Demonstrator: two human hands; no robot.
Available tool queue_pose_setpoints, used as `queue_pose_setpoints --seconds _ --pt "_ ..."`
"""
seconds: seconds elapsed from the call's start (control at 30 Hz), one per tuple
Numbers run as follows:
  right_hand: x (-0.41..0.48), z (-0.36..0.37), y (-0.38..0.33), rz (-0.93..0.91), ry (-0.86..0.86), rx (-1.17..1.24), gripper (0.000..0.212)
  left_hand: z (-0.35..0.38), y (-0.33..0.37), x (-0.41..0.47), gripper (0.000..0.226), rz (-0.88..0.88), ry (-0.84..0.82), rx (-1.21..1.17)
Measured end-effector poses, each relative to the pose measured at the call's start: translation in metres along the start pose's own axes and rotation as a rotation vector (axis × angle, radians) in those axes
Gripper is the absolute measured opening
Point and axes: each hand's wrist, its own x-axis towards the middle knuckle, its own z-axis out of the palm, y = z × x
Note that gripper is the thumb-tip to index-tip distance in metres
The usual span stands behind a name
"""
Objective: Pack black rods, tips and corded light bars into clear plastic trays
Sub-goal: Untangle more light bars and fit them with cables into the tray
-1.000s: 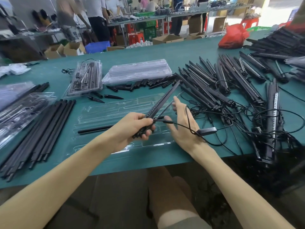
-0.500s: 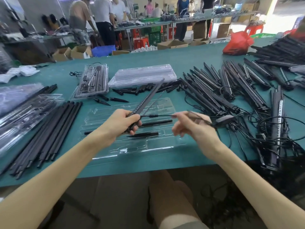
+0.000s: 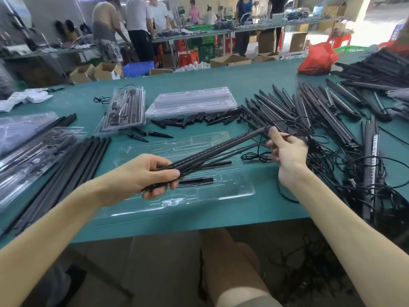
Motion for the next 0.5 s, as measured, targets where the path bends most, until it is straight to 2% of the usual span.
queue_pose_setpoints --seconds 0.2,0.33,0.4,0.5 --pt "0.003 -0.001 0.02 0.064 -0.091 -0.059 0.021 -0.013 -0.018 -0.011 0.035 0.034 -0.07 -0.083" --pt "0.009 0.002 0.02 0.091 -0.11 -0.075 0.025 -0.02 -0.023 -0.008 0.064 0.082 -0.025 -0.29" --pt "0.01 0.001 0.02 0.116 -0.089 -0.061 0.025 -0.027 -0.025 -0.01 0.067 0.055 0.018 -0.351" --pt "0.009 0.001 0.021 0.129 -0.087 -0.02 0.023 -0.034 -0.027 -0.01 0.06 0.079 0.059 -0.235"
